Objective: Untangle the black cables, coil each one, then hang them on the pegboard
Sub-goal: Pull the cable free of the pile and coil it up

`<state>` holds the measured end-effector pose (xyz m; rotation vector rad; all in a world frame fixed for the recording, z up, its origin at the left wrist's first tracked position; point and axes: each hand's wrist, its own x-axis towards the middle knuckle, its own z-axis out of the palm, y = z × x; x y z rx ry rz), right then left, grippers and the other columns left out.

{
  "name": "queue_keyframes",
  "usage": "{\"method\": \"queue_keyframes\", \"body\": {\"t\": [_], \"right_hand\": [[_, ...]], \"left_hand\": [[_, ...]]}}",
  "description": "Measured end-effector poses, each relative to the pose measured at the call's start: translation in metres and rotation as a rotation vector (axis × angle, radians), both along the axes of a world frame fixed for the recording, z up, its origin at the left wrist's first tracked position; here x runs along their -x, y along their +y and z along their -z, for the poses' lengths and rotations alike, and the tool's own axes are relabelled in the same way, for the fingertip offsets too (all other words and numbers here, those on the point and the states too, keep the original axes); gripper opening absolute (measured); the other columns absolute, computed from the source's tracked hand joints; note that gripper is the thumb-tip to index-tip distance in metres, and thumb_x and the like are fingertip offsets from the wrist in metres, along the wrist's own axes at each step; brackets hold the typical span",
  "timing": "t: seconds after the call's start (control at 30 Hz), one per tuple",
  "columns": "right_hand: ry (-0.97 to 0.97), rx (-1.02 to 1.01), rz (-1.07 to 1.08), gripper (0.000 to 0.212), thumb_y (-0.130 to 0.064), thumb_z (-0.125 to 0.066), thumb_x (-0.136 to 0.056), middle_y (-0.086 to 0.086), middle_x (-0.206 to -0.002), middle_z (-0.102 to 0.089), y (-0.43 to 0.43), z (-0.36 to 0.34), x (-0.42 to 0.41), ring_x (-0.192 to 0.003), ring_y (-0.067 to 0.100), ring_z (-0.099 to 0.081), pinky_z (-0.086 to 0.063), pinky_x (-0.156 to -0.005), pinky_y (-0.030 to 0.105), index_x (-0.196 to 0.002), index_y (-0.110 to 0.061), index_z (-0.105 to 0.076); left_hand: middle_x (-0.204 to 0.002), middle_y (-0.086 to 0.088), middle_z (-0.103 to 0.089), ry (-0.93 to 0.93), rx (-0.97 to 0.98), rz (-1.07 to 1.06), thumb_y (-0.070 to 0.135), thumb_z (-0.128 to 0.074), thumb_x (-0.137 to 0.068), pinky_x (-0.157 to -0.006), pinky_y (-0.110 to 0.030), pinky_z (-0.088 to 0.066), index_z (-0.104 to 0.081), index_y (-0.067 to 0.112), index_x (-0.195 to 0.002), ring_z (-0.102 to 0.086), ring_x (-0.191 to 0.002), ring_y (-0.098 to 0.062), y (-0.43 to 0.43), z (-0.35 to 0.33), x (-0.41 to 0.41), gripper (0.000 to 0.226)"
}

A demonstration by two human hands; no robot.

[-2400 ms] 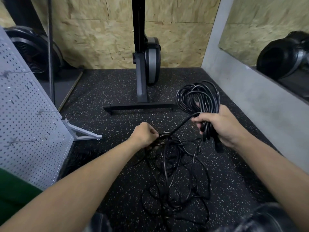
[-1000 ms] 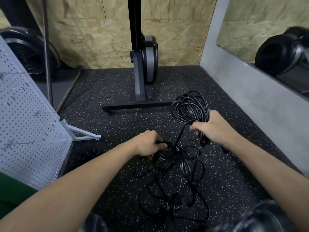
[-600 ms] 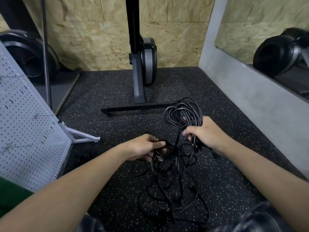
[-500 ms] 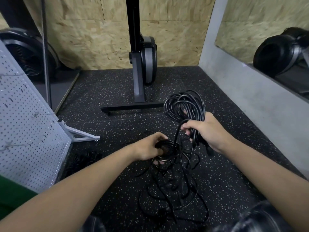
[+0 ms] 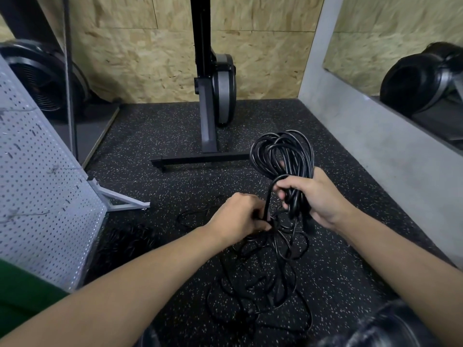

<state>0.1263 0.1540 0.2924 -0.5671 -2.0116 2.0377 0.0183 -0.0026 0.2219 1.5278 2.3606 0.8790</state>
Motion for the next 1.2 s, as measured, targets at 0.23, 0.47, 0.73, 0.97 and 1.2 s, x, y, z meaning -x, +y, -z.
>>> {"method": "queue_keyframes", "body": {"t": [0.23,0.47,0.73,0.97,1.2], "right_hand": [[-0.037,-0.059,0.21,0.004,0.0,-0.069,-0.089,0.037,-0.09,-0.067,0.007,-0.001,0.003,-0.071,0.028,-0.061,-0.05,-0.067,0.043,-0.09,-0.003,-0.07],[-0.195,-0.146,0.254,0.038,-0.012,-0.075,-0.079,0.024,-0.079,-0.068,0.029,0.013,0.001,-0.065,0.024,-0.062,-0.049,-0.061,0.035,-0.106,0.013,-0.067],[-0.135,-0.069,0.207,0.062,-0.021,-0.078,-0.065,0.025,-0.089,-0.072,0.018,0.006,0.003,-0.07,0.021,-0.065,-0.05,-0.065,0.039,-0.118,0.009,-0.063],[0.062,-0.001,0.153,0.011,0.002,-0.066,-0.091,0.02,-0.086,-0.069,0.006,0.0,0.005,-0.07,0.023,-0.061,-0.049,-0.057,0.037,-0.1,0.005,-0.069],[0.127,-0.043,0.158,0.014,0.004,-0.064,-0.093,0.014,-0.081,-0.07,0.003,-0.003,0.004,-0.068,0.021,-0.06,-0.05,-0.056,0.035,-0.106,0.006,-0.068]], "left_hand": [[-0.085,0.002,-0.067,-0.015,0.067,-0.109,0.017,-0.069,-0.1,-0.068,-0.029,-0.049,-0.054,0.017,-0.094,-0.065,-0.074,-0.004,-0.002,-0.001,-0.001,0.017],[-0.084,0.007,-0.071,-0.187,-0.263,-0.197,0.014,-0.07,-0.099,-0.079,-0.038,-0.061,-0.064,0.021,-0.091,-0.07,-0.081,-0.017,-0.014,-0.022,0.027,0.012],[-0.093,0.007,-0.062,-0.23,0.001,-0.038,0.016,-0.054,-0.109,-0.067,-0.013,-0.041,-0.06,0.018,-0.103,-0.053,-0.077,0.001,-0.017,-0.017,0.029,0.009],[-0.093,0.012,-0.075,-0.219,0.097,-0.023,0.022,-0.079,-0.093,-0.083,-0.026,-0.051,-0.071,0.026,-0.092,-0.069,-0.092,-0.005,-0.014,-0.009,0.03,0.009],[-0.072,0.002,-0.066,-0.181,0.288,-0.197,0.057,-0.068,-0.095,-0.054,-0.024,-0.041,-0.064,0.02,-0.076,-0.061,-0.064,-0.013,-0.011,-0.009,0.021,0.042]]}}
